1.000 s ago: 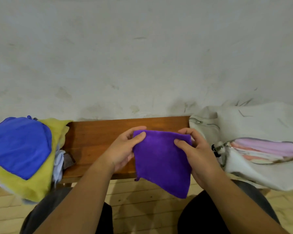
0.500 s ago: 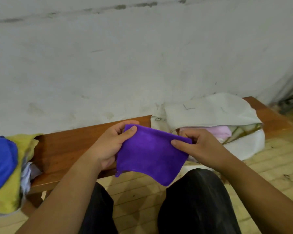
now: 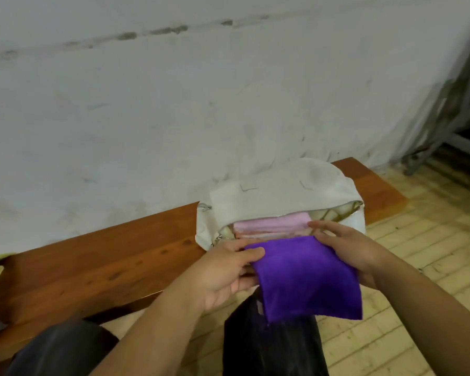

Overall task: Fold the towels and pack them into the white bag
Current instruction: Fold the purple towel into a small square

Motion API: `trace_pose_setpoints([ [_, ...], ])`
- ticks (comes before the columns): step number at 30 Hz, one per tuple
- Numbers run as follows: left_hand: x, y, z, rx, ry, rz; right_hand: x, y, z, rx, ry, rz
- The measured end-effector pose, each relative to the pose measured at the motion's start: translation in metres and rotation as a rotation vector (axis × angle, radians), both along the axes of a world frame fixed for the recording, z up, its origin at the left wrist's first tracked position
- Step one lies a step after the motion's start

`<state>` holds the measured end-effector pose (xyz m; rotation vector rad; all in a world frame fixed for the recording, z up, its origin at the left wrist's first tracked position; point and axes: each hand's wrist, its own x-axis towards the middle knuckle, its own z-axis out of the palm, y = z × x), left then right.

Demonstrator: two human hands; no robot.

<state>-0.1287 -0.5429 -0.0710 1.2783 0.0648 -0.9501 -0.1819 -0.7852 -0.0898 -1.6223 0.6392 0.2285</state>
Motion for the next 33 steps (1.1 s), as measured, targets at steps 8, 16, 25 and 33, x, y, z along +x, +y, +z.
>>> trace_pose_setpoints([
  [8,0.001,-0.082,-0.006,0.080,0.072,-0.008,0.041,-0.076,0.001,-0.472,0.260,0.581],
  [16,0.034,-0.112,0.004,0.096,0.052,0.012,0.096,-0.081,0.000,-0.540,0.071,0.651],
  [25,0.058,-0.104,0.010,-0.005,-0.113,0.333,0.116,-0.075,0.019,-0.056,0.026,0.272],
  [33,0.096,-0.097,-0.003,0.343,-0.575,0.427,0.135,-0.031,0.009,0.050,-0.128,0.093],
])
